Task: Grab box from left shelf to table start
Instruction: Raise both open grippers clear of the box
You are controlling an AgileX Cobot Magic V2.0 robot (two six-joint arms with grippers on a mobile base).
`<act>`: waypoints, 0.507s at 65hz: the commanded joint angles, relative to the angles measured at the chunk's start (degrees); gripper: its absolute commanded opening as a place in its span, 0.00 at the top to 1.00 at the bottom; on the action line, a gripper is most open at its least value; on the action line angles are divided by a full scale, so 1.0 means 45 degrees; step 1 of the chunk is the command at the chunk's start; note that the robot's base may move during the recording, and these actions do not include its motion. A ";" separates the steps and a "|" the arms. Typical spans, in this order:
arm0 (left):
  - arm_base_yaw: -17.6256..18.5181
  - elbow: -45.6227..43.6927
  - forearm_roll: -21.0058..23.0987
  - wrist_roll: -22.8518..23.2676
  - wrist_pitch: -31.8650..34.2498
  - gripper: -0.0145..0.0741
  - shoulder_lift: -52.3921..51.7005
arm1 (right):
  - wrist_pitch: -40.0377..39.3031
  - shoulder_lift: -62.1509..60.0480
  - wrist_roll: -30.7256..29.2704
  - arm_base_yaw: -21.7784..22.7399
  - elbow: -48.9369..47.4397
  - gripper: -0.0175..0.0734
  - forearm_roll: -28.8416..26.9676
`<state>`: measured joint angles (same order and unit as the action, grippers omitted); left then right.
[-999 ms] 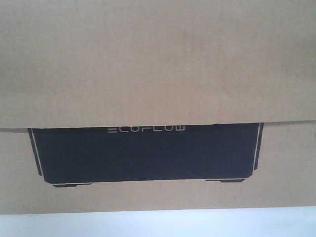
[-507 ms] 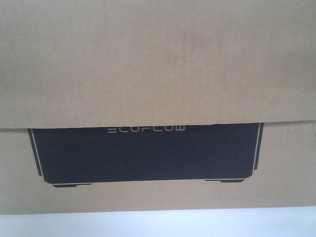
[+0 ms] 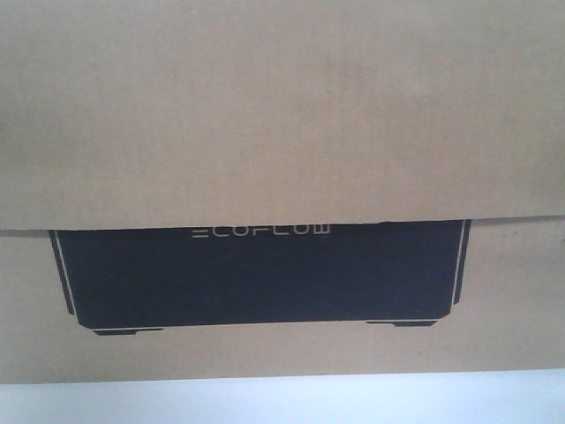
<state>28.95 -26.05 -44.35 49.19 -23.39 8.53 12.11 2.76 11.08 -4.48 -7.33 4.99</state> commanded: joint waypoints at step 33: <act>0.0028 -0.0330 -0.0344 0.0110 0.0948 0.94 0.0154 | -0.3918 -0.0711 -0.0689 0.0754 0.1781 0.75 -0.0695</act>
<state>28.95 -26.05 -44.35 49.19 -23.26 8.53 0.00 -0.50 8.53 -1.48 1.65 1.91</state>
